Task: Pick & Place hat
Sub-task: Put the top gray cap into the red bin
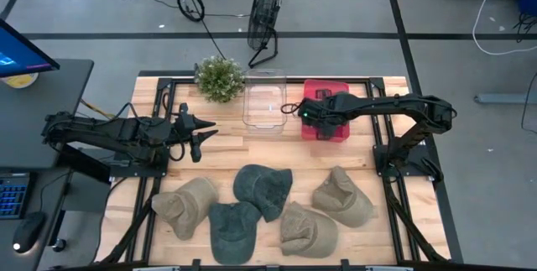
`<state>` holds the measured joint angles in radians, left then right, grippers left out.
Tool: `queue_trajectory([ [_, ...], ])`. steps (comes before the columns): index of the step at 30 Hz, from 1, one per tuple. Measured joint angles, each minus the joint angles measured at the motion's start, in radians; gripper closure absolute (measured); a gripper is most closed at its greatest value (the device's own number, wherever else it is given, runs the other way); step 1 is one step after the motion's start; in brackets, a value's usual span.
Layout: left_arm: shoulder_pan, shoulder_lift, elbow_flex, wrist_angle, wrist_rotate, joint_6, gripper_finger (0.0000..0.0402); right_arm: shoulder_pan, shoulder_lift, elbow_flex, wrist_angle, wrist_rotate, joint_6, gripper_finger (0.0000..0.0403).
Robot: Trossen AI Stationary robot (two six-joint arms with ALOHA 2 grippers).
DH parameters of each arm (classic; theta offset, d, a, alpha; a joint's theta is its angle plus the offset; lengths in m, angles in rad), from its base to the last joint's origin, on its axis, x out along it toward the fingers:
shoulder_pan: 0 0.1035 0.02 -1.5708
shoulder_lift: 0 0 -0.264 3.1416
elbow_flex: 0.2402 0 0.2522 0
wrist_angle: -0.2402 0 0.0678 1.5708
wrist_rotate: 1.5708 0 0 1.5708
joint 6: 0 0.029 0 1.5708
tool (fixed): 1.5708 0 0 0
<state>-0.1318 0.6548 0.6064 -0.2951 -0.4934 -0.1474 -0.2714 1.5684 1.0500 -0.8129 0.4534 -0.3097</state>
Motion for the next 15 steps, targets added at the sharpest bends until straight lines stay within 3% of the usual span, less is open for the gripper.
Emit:
queue_trajectory([
  [7, 0.0, 0.0, 0.0, -0.001, 0.0, -0.006, 0.0284, -0.011, 0.0, 0.0, -0.16, 0.098, 0.271, 0.0289],
  [11, 0.0, 0.0, 0.0, -0.015, 0.0, -0.025, 0.0284, -0.04, 0.0, 0.0, -0.295, 0.102, 0.491, 0.0289],
  [15, 0.0, 0.0, 0.0, -0.018, 0.0, -0.024, 0.0284, -0.077, 0.0, 0.0, -0.306, 0.098, 0.622, 0.0289],
])
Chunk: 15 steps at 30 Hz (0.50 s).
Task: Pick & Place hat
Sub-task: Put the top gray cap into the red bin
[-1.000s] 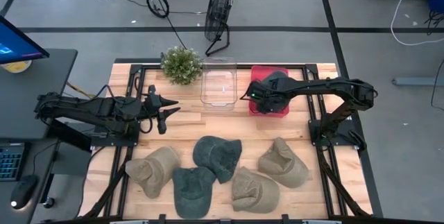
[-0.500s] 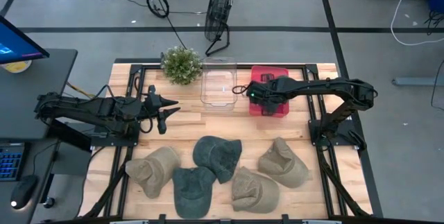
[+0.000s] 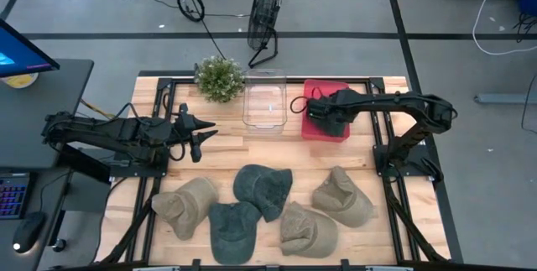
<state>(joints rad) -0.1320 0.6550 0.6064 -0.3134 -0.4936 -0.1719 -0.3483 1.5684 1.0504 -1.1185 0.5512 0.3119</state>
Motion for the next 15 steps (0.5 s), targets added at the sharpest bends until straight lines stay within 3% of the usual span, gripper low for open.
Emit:
queue_trajectory([
  [8, 0.0, 0.0, 0.0, 0.0, 0.0, -0.001, 0.0284, -0.105, 0.0, 0.001, 0.042, -0.02, 0.149, 0.0289],
  [15, 0.0, 0.0, 0.0, 0.0, 0.0, 0.0, 0.0284, -0.154, 0.0, 0.001, 0.12, -0.072, 0.075, 0.0289],
])
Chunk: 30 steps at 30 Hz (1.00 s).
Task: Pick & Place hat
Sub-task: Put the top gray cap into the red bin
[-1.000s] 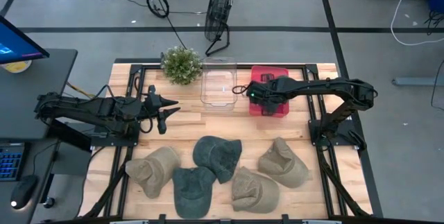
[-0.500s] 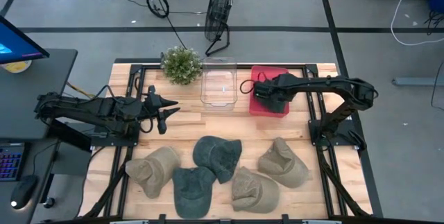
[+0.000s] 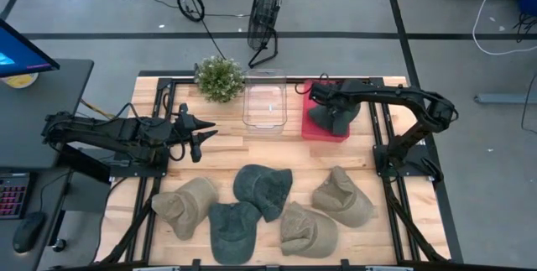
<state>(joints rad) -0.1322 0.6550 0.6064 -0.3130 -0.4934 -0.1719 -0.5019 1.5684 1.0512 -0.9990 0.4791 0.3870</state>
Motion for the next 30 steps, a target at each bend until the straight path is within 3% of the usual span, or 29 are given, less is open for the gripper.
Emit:
queue_trajectory([
  [5, 0.0, 0.0, 0.0, 0.0, 0.0, 0.0, 0.0284, -0.019, 0.0, 0.0, 0.057, 0.001, -0.089, 0.0306],
  [11, 0.0, 0.0, 0.0, -0.005, 0.0, 0.001, 0.0284, -0.055, 0.0, 0.0, 0.038, 0.0, -0.21, 0.0392],
  [16, 0.0, 0.0, 0.0, -0.014, 0.0, 0.001, 0.0284, -0.04, -0.003, 0.0, 0.035, 0.001, -0.322, 0.0397],
  [26, 0.0, 0.0, 0.0, -0.015, 0.0, 0.003, 0.0284, 0.146, -0.097, 0.0, 0.042, 0.047, -0.693, 0.0401],
  [30, 0.0, 0.0, 0.0, -0.015, 0.0, 0.001, 0.0284, 0.179, -0.102, 0.001, 0.077, 0.012, -0.841, 0.0402],
])
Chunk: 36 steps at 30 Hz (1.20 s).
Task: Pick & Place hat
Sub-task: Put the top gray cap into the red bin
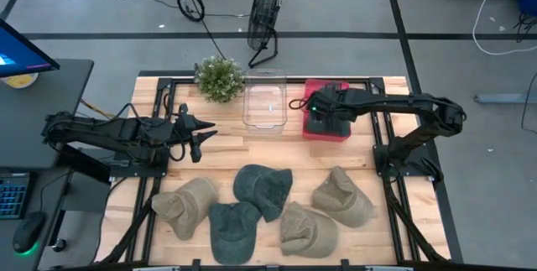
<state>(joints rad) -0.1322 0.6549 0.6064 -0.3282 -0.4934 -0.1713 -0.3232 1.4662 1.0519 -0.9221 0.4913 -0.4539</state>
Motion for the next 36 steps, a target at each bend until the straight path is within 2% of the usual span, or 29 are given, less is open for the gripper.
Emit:
queue_trajectory([
  [4, 0.0, 0.0, 0.0, 0.0, 0.0, -0.001, 0.0284, -0.003, 0.01, -0.031, 0.101, -0.074, -0.047, 0.0402],
  [9, 0.0, 0.0, 0.0, 0.0, 0.0, -0.001, 0.0284, -0.005, 0.012, -0.108, 0.196, -0.078, -0.041, 0.0386],
  [15, 0.0, 0.0, 0.0, 0.0, 0.0, -0.001, 0.0284, -0.007, 0.013, -0.127, 0.215, -0.078, 0.001, 0.0323],
  [20, 0.0, 0.0, 0.0, 0.0, 0.0, -0.006, 0.0284, 0.012, 0.013, -0.087, 0.212, 0.049, 0.058, 0.0266],
  [22, 0.0, 0.0, 0.0, 0.0, 0.0, -0.026, 0.0284, 0.036, 0.007, -0.046, 0.16, 0.055, 0.105, 0.0249],
  [25, 0.0, 0.0, 0.0, 0.0, 0.0, -0.048, 0.0284, 0.097, 0.007, 0.023, 0.107, -0.013, 0.181, 0.0233],
  [28, 0.0, 0.001, 0.0, 0.0, 0.0, -0.053, 0.0284, 0.176, 0.007, 0.072, 0.123, -0.145, 0.213, 0.0228],
  [33, 0.0, 0.001, 0.0, 0.0, 0.0, -0.053, 0.0284, 0.317, 0.014, 0.078, 0.345, -0.432, 0.184, 0.0227],
  [36, 0.0, 0.001, 0.0, 0.001, 0.001, -0.076, 0.0284, 0.388, 0.036, 0.079, 0.456, -0.49, 0.178, 0.0227],
])
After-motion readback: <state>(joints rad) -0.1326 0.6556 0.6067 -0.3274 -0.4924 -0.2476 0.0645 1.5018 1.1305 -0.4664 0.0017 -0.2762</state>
